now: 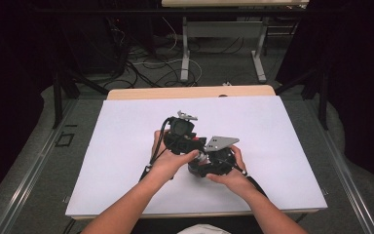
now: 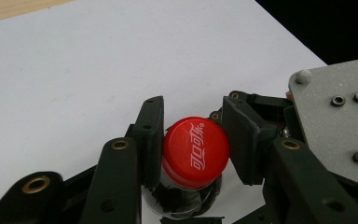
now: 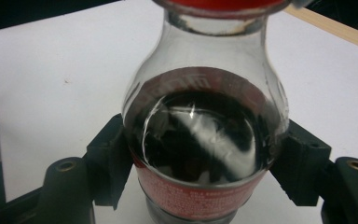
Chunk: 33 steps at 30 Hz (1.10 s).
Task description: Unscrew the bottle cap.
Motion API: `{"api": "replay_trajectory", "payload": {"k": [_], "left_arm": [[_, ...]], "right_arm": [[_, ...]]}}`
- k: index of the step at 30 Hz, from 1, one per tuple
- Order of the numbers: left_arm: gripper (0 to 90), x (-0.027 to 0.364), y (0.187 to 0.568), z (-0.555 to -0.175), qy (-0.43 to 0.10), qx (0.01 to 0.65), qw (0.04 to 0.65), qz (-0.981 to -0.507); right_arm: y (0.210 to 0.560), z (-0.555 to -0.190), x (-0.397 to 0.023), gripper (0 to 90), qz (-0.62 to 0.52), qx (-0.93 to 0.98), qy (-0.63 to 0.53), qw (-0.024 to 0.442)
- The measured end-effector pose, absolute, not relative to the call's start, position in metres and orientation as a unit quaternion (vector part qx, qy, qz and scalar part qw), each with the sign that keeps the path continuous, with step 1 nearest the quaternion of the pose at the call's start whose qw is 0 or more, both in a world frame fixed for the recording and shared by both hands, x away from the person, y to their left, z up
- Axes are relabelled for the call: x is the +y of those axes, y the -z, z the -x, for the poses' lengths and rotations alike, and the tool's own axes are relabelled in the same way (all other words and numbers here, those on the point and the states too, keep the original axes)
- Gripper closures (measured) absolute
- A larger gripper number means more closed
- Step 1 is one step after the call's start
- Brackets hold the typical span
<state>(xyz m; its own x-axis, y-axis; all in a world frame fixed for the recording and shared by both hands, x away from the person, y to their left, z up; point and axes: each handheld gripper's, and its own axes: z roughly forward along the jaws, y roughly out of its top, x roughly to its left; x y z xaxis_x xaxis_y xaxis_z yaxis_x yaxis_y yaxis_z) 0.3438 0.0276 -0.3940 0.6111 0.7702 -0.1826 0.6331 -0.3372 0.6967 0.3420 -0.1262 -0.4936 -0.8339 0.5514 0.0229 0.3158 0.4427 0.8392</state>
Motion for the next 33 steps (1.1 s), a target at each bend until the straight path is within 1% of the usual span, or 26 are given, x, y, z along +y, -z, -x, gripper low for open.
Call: {"api": "replay_trajectory", "payload": {"k": [2, 3, 4, 5, 6, 7, 10, 11, 13, 14, 15, 17, 18, 19, 21, 25, 33], "left_arm": [[48.5, 0.031, 0.393, -0.346, -0.079, 0.416, 0.394, -0.816], [48.5, 0.033, 0.392, -0.347, -0.076, 0.407, 0.4, -0.818], [46.9, 0.039, 0.389, -0.35, -0.077, 0.38, 0.405, -0.828], [46.8, 0.039, 0.389, -0.35, -0.077, 0.38, 0.405, -0.828], [45.9, 0.045, 0.387, -0.354, -0.07, 0.343, 0.42, -0.837], [45.8, 0.045, 0.387, -0.354, -0.07, 0.343, 0.42, -0.837], [45.8, 0.054, 0.386, -0.359, -0.038, 0.294, 0.434, -0.85], [44.1, 0.056, 0.386, -0.361, -0.031, 0.277, 0.438, -0.855], [44.2, 0.059, 0.385, -0.364, -0.013, 0.246, 0.427, -0.87], [45.3, 0.061, 0.386, -0.366, -0.009, 0.217, 0.42, -0.881], [47.1, 0.061, 0.386, -0.366, -0.009, 0.217, 0.42, -0.881], [49.7, 0.061, 0.387, -0.368, -0.012, 0.188, 0.415, -0.89], [52.8, 0.061, 0.387, -0.368, -0.012, 0.188, 0.415, -0.89], [54.7, 0.061, 0.387, -0.368, -0.012, 0.181, 0.412, -0.893], [54.8, 0.06, 0.388, -0.369, -0.009, 0.175, 0.414, -0.893], [60.2, 0.057, 0.391, -0.368, -0.014, 0.169, 0.398, -0.902], [61.5, 0.055, 0.389, -0.366, -0.022, 0.19, 0.39, -0.901]], "right_arm": [[0.493, -0.344, -0.128, 29.6, -0.256, 0.835, -0.472, 0.119], [0.493, -0.344, -0.128, 29.6, -0.256, 0.835, -0.472, 0.119], [0.493, -0.344, -0.129, 29.6, -0.255, 0.833, -0.478, 0.113], [0.493, -0.344, -0.129, 29.6, -0.253, 0.833, -0.479, 0.108], [0.492, -0.344, -0.129, 29.6, -0.256, 0.83, -0.483, 0.108], [0.492, -0.344, -0.129, 29.6, -0.253, 0.832, -0.484, 0.102], [0.492, -0.344, -0.129, 29.6, -0.251, 0.831, -0.487, 0.099], [0.492, -0.344, -0.129, 29.6, -0.244, 0.833, -0.489, 0.091], [0.492, -0.343, -0.128, 29.6, -0.243, 0.833, -0.489, 0.089], [0.492, -0.343, -0.127, 29.6, -0.235, 0.837, -0.487, 0.081], [0.492, -0.342, -0.126, 29.6, -0.235, 0.835, -0.491, 0.081], [0.492, -0.342, -0.126, 29.6, -0.229, 0.84, -0.485, 0.079], [0.492, -0.342, -0.126, 29.6, -0.229, 0.841, -0.485, 0.074], [0.493, -0.342, -0.125, 29.6, -0.228, 0.839, -0.489, 0.078], [0.493, -0.341, -0.125, 29.6, -0.227, 0.839, -0.489, 0.079], [0.493, -0.341, -0.125, 29.6, -0.224, 0.84, -0.488, 0.078], [0.493, -0.341, -0.125, 29.6, -0.227, 0.839, -0.487, 0.085]]}}
